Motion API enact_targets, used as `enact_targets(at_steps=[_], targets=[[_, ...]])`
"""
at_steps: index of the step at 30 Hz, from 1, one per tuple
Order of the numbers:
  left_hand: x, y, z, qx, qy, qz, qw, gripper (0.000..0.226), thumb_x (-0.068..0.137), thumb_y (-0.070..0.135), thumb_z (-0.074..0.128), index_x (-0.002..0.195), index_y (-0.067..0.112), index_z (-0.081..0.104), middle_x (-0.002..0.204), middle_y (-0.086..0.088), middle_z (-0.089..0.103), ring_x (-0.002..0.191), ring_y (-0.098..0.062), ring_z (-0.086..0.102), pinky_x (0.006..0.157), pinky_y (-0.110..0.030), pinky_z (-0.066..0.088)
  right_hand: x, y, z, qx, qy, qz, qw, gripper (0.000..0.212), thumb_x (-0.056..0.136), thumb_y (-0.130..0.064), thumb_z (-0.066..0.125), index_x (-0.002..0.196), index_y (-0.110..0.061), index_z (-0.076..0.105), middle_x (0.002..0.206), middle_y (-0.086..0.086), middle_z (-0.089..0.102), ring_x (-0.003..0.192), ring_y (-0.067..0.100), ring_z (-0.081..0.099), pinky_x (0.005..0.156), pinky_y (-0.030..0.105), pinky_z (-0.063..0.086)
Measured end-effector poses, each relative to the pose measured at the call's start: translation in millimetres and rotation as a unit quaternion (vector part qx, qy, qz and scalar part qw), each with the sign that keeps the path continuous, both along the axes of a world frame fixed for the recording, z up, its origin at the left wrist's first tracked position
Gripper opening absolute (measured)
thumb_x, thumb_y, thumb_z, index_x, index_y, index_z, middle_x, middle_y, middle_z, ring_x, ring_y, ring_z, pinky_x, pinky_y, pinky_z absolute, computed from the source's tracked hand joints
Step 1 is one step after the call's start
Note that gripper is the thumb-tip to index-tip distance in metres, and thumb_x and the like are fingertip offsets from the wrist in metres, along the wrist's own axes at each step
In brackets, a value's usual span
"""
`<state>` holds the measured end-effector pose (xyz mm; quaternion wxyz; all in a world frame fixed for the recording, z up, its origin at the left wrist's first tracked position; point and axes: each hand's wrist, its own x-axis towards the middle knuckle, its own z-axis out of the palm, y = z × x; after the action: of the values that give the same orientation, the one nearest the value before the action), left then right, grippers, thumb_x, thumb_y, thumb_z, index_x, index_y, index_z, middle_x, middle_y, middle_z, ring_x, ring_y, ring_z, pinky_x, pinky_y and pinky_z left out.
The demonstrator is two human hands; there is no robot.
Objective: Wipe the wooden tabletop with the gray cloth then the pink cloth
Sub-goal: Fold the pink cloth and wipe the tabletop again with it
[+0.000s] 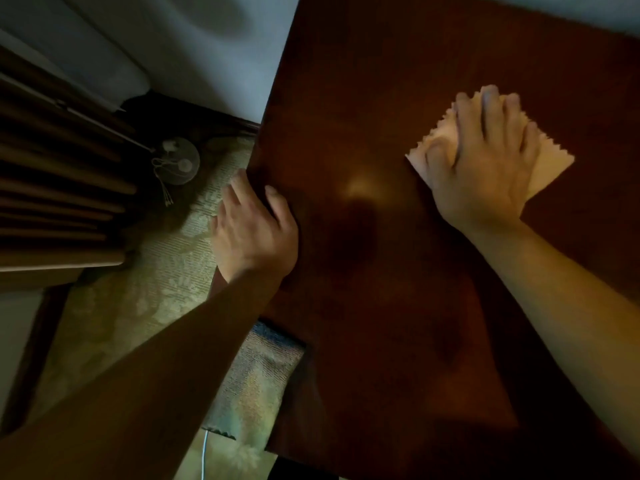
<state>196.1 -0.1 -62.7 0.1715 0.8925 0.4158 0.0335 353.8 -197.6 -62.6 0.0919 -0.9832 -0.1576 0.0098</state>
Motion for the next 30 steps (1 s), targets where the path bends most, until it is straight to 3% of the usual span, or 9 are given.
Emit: enact_targets(at_steps=[5,9,14,21,26,30], targets=[[1,-1,-1,0.006,0.002,-0.003,1.000,0.049,0.103,0.035,0.034,0.139,0.002,0.042,0.125,-0.020,0.059,0.110,-0.038,0.060,0.092,-0.049,0.044,2,15,2,-0.028,0.010,-0.005,1.000,0.067,0.102,-0.047,0.028,0.162,-0.018,0.021,0.171,0.014,0.013,0.158,0.036,0.006,0.126,0.057,0.005],[-1,-1,0,0.006,-0.007,-0.008,1.000,0.048,0.103,0.034,0.034,0.138,0.002,0.043,0.124,-0.020,0.059,0.110,-0.038,0.060,0.092,-0.049,0.044,-4,41,3,-0.023,0.021,0.050,0.998,0.069,0.101,-0.050,0.024,0.162,-0.018,0.021,0.172,0.012,0.011,0.158,0.034,0.005,0.127,0.054,0.003],[0,0,-1,0.004,0.003,-0.008,1.000,0.049,0.103,0.035,0.034,0.139,0.002,0.041,0.125,-0.020,0.058,0.109,-0.038,0.060,0.093,-0.051,0.044,17,14,2,-0.022,0.022,0.115,0.993,0.068,0.100,-0.052,0.026,0.161,-0.024,0.026,0.172,0.006,0.016,0.159,0.029,0.009,0.127,0.050,0.005],[-1,0,-2,0.002,0.000,-0.011,1.000,0.047,0.103,0.032,0.037,0.138,0.002,0.043,0.122,-0.021,0.059,0.107,-0.039,0.060,0.091,-0.050,0.044,32,33,5,-0.029,0.055,-0.004,0.998,0.071,0.100,-0.053,0.025,0.163,-0.022,0.018,0.172,0.009,0.008,0.159,0.032,0.001,0.127,0.054,0.000],[-1,0,-2,-0.001,-0.001,-0.011,1.000,0.046,0.103,0.032,0.038,0.137,0.002,0.043,0.122,-0.020,0.059,0.107,-0.039,0.060,0.091,-0.051,0.044,7,64,5,-0.026,0.027,0.111,0.993,0.072,0.097,-0.055,0.021,0.161,-0.023,0.026,0.171,0.007,0.017,0.158,0.031,0.010,0.127,0.052,0.008],[-1,0,-2,-0.004,0.002,-0.012,1.000,0.046,0.103,0.032,0.038,0.137,0.001,0.043,0.122,-0.021,0.059,0.108,-0.039,0.060,0.093,-0.050,0.044,52,49,5,-0.027,0.047,0.134,0.990,0.073,0.096,-0.057,0.022,0.162,-0.027,0.024,0.172,0.003,0.013,0.159,0.027,0.006,0.127,0.048,0.004]])
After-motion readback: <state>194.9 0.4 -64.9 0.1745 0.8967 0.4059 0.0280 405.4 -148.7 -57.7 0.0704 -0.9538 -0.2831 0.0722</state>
